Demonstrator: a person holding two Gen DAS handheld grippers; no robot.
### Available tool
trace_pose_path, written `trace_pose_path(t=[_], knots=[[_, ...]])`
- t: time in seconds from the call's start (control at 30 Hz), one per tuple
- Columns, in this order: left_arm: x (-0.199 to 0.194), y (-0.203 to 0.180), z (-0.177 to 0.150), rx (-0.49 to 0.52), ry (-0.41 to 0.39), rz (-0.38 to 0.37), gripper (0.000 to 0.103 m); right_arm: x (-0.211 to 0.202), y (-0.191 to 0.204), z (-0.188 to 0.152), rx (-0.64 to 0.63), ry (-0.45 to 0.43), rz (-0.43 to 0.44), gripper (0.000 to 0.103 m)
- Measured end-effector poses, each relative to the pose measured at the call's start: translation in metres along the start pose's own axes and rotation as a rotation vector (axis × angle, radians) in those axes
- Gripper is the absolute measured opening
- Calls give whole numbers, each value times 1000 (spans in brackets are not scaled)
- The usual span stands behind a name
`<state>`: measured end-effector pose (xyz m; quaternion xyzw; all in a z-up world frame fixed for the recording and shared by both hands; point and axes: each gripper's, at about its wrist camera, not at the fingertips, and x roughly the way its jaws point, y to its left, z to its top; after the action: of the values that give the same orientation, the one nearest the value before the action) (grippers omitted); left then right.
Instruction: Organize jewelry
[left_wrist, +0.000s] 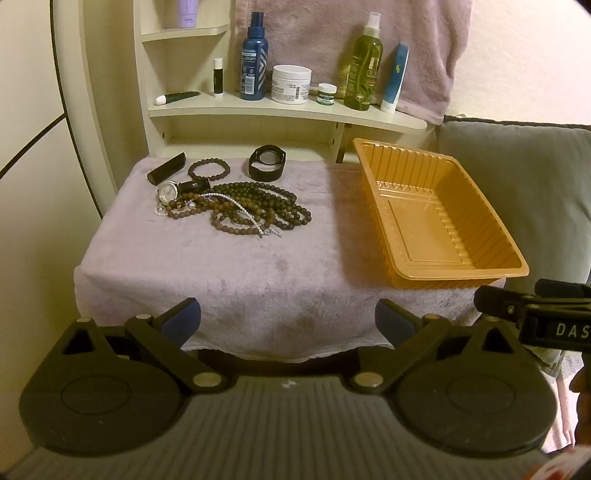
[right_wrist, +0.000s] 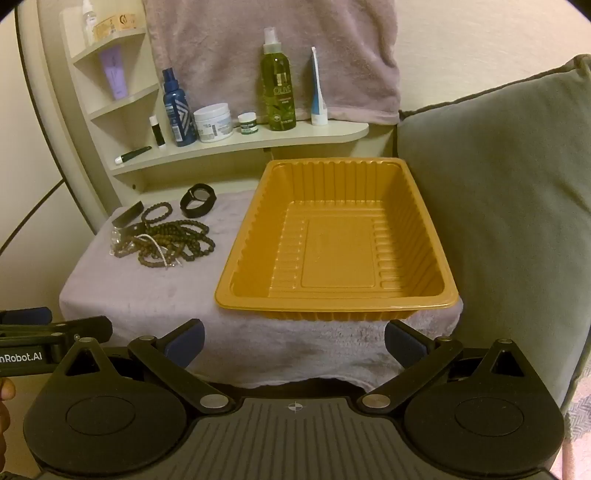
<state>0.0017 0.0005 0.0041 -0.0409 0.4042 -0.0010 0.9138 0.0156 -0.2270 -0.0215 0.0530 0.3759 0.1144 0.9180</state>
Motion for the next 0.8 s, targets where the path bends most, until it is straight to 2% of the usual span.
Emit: trace_pose_path(t=[0.8], knots=[[0, 0, 0, -2, 0, -2, 100, -1, 0, -1, 1, -3, 3, 103]])
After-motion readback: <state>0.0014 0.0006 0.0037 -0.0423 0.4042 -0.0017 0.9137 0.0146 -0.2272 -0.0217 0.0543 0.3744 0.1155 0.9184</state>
